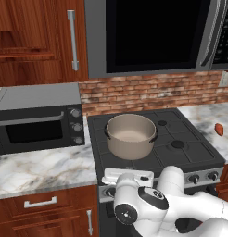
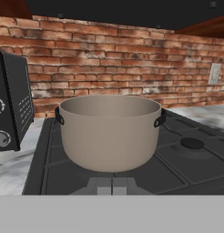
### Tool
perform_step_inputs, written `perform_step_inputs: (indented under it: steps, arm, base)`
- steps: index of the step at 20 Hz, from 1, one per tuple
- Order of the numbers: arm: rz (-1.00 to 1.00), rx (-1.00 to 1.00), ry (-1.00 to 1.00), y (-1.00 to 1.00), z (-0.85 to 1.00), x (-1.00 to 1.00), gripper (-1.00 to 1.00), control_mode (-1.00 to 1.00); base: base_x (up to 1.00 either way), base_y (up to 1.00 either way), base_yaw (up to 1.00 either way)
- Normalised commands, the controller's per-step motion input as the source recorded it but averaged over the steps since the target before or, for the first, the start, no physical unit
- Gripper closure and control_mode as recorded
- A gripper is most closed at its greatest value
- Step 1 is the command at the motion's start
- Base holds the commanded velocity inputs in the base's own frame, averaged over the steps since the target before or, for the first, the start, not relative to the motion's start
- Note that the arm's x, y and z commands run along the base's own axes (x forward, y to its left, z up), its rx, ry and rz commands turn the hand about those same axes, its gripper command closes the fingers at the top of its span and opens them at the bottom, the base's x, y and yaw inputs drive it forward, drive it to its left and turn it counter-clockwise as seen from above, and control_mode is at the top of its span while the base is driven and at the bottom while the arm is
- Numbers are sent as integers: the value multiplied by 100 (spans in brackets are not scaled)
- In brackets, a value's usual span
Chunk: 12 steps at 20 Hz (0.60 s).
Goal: Turn on the burner for the pot on the stove. Wait thirty seconds for the pot to heat up. Then add the sweet potato to the pot.
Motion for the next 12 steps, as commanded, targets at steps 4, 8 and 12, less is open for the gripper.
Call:
perform_step_inputs:
  steps: [4,8,12]
  arm:
    - [0,0,0,0,0,0,100,-100]
    - [0,0,0,0,0,0,100,-100]
    - [0,0,0,0,0,0,100,-100]
  base:
    - [0,0,0]
    - [0,0,0]
    - [0,0,0]
